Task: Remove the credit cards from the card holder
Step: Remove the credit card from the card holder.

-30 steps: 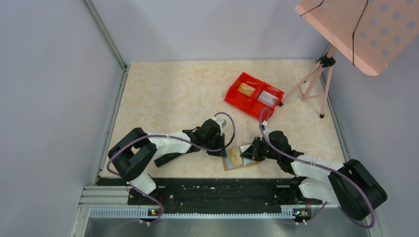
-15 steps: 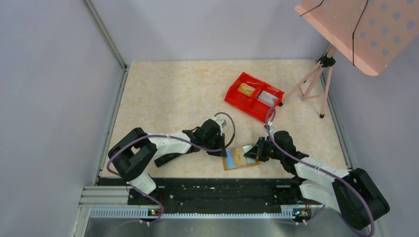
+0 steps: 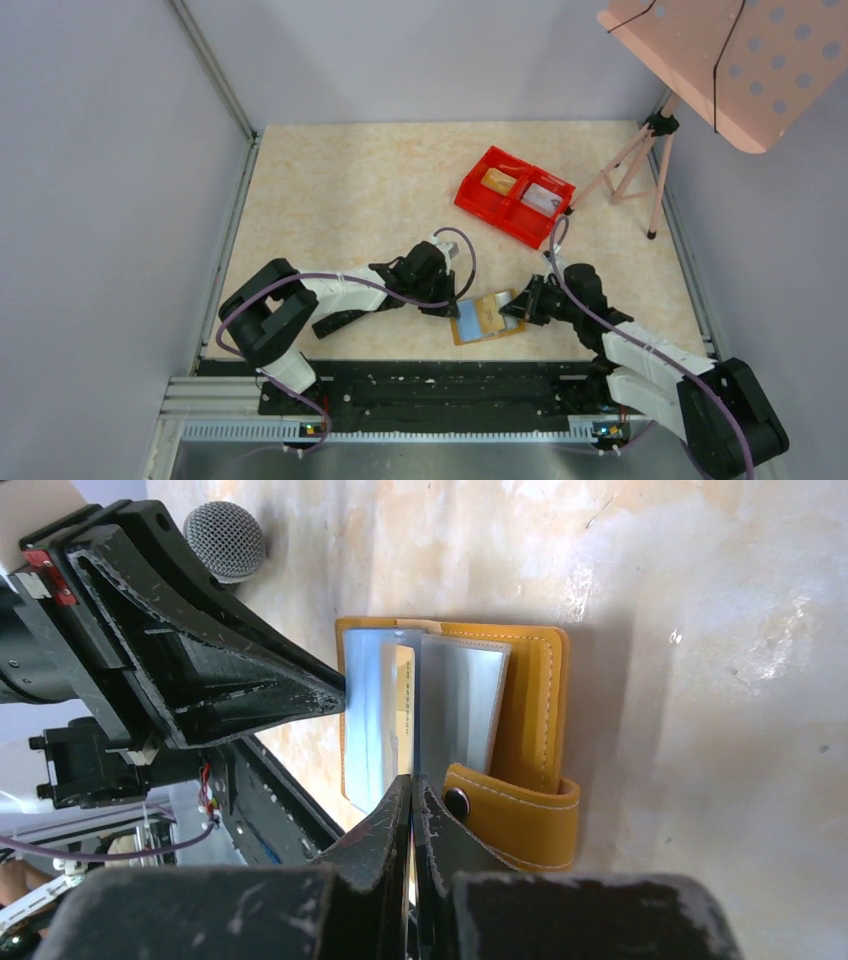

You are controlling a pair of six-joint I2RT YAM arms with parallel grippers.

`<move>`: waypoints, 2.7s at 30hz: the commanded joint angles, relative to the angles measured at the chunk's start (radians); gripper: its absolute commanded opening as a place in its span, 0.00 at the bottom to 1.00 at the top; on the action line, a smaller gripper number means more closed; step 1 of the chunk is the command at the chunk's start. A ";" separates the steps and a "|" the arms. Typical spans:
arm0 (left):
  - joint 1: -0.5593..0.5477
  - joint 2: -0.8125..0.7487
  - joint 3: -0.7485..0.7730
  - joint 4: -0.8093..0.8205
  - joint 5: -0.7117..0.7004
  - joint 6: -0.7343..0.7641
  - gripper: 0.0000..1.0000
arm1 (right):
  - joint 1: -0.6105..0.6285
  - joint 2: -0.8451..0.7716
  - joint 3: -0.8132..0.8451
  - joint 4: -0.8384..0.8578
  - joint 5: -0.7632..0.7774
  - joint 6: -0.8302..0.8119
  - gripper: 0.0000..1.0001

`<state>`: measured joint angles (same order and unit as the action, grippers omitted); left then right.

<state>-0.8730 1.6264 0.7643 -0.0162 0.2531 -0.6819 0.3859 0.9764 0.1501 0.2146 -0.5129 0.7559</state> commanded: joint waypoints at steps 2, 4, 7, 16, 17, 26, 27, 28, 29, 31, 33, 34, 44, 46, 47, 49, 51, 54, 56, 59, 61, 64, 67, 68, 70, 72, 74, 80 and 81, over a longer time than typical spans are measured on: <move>-0.001 0.024 -0.021 -0.013 -0.029 0.009 0.16 | -0.038 -0.047 -0.004 -0.021 -0.039 -0.031 0.00; -0.001 0.025 -0.019 -0.012 -0.028 0.009 0.16 | -0.038 -0.047 -0.007 -0.007 -0.051 -0.026 0.00; -0.001 0.029 -0.016 -0.013 -0.025 0.009 0.16 | -0.039 -0.025 -0.012 0.042 -0.087 -0.006 0.00; -0.001 0.035 -0.008 -0.009 -0.016 0.007 0.16 | -0.038 0.092 -0.049 0.218 -0.117 0.073 0.22; -0.001 0.034 -0.007 -0.009 -0.015 0.007 0.16 | -0.039 0.100 -0.047 0.217 -0.108 0.074 0.24; -0.001 0.042 -0.002 -0.009 -0.009 0.008 0.16 | -0.031 0.070 -0.022 0.133 -0.035 0.045 0.24; -0.001 0.042 -0.001 -0.008 -0.008 0.007 0.16 | -0.028 0.073 -0.022 0.134 -0.032 0.046 0.24; -0.002 0.044 -0.002 -0.005 -0.007 0.007 0.16 | -0.025 0.076 -0.021 0.137 -0.031 0.046 0.24; -0.001 0.043 -0.002 -0.005 -0.006 0.007 0.16 | -0.020 0.082 -0.021 0.141 -0.026 0.045 0.24; -0.001 0.045 -0.003 -0.002 -0.006 0.005 0.16 | -0.004 0.100 -0.019 0.146 -0.014 0.041 0.24; -0.001 0.045 -0.005 -0.001 -0.005 0.005 0.16 | 0.010 0.123 -0.020 0.163 -0.012 0.040 0.24; -0.001 0.044 -0.007 -0.001 -0.006 0.005 0.16 | 0.016 0.134 -0.022 0.176 -0.010 0.044 0.23; -0.001 0.048 -0.017 0.007 -0.002 -0.002 0.16 | 0.037 0.206 -0.023 0.252 -0.029 0.049 0.23; -0.001 0.048 -0.016 0.008 -0.002 -0.004 0.16 | 0.038 0.220 -0.024 0.268 -0.034 0.050 0.23; -0.001 0.048 -0.017 0.007 -0.002 -0.004 0.16 | 0.038 0.229 -0.024 0.278 -0.039 0.053 0.23; -0.001 0.049 -0.017 0.008 -0.001 -0.006 0.16 | 0.038 0.244 -0.027 0.300 -0.049 0.058 0.22; -0.001 0.049 -0.017 0.007 -0.001 -0.007 0.16 | 0.038 0.250 -0.028 0.315 -0.056 0.062 0.13; -0.001 0.048 -0.017 0.007 -0.003 -0.014 0.16 | 0.036 0.225 -0.020 0.301 -0.068 0.051 0.00; -0.001 0.047 -0.015 0.002 0.002 -0.014 0.17 | 0.024 0.183 0.001 0.218 -0.062 0.022 0.00; -0.001 0.044 0.001 -0.025 0.009 -0.011 0.17 | 0.009 0.087 0.056 0.028 -0.012 -0.037 0.00; -0.001 0.037 0.004 -0.029 0.012 -0.009 0.17 | 0.008 0.015 0.093 -0.100 0.036 -0.083 0.00; -0.001 0.036 0.009 -0.032 0.013 -0.009 0.17 | 0.003 -0.081 0.132 -0.237 0.081 -0.116 0.00; -0.001 0.048 0.019 -0.034 0.023 -0.015 0.17 | -0.004 -0.134 0.164 -0.323 0.091 -0.140 0.00; -0.001 0.049 0.022 -0.034 0.026 -0.016 0.17 | -0.005 -0.147 0.173 -0.352 0.093 -0.149 0.00; -0.001 0.044 0.025 -0.039 0.032 -0.017 0.18 | -0.007 -0.160 0.192 -0.379 0.103 -0.164 0.00; -0.001 0.031 0.038 -0.063 0.034 -0.018 0.19 | -0.007 -0.163 0.211 -0.403 0.112 -0.179 0.00; -0.002 0.002 0.060 -0.095 0.046 -0.018 0.24 | -0.008 -0.161 0.229 -0.417 0.105 -0.191 0.00; -0.001 -0.146 0.153 -0.217 0.034 0.022 0.50 | -0.008 -0.156 0.268 -0.374 -0.072 -0.221 0.00; 0.002 -0.167 0.172 -0.243 0.030 0.038 0.54 | -0.008 -0.151 0.268 -0.356 -0.120 -0.232 0.00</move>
<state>-0.8715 1.5890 0.8360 -0.1684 0.2974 -0.6945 0.3836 0.8288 0.3634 -0.1890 -0.4759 0.5739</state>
